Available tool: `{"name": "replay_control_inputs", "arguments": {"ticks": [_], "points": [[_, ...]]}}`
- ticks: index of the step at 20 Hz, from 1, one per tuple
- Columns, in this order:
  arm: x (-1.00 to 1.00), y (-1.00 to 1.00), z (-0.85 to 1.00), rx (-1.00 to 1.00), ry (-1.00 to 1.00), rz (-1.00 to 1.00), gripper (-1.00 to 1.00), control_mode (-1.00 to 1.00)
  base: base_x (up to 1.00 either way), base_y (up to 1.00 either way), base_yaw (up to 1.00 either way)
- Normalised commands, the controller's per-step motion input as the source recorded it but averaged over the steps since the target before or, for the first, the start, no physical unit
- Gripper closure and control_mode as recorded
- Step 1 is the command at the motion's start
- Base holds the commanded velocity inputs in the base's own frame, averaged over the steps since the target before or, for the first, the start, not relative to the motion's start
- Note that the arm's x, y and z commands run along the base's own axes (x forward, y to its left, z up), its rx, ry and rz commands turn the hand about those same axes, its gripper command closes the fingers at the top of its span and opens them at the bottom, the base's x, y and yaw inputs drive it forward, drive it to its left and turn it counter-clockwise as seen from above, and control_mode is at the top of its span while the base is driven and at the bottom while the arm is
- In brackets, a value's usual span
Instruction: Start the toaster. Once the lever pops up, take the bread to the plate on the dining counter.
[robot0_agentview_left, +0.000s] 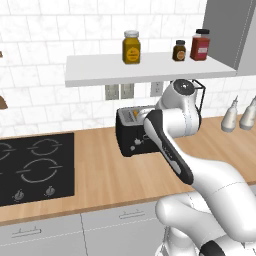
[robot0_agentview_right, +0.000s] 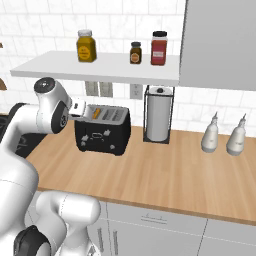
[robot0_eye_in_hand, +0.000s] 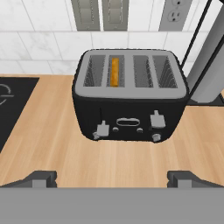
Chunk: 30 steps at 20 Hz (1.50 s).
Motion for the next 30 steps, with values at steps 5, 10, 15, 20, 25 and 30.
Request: {"name": "replay_control_inputs", "arguments": {"ticks": [5, 10, 15, 20, 25, 30], "points": [[0.0, 0.0, 0.0, 0.0, 0.0, 0.0, -1.0, -1.0, 0.0, 0.0, 0.0], [0.0, 0.0, 0.0, 0.0, 0.0, 0.0, -1.0, -1.0, 0.0, 0.0, 0.0], [0.0, 0.0, 0.0, 0.0, 0.0, 0.0, -1.0, -1.0, 0.0, 0.0, 0.0], [0.0, 0.0, 0.0, 0.0, 0.0, 0.0, -1.0, -1.0, 0.0, 0.0, 0.0], [0.0, 0.0, 0.0, 0.0, 0.0, 0.0, -1.0, -1.0, 0.0, 0.0, 0.0], [0.0, 0.0, 0.0, 0.0, 0.0, 0.0, -1.0, -1.0, 0.0, 0.0, 0.0]]}}
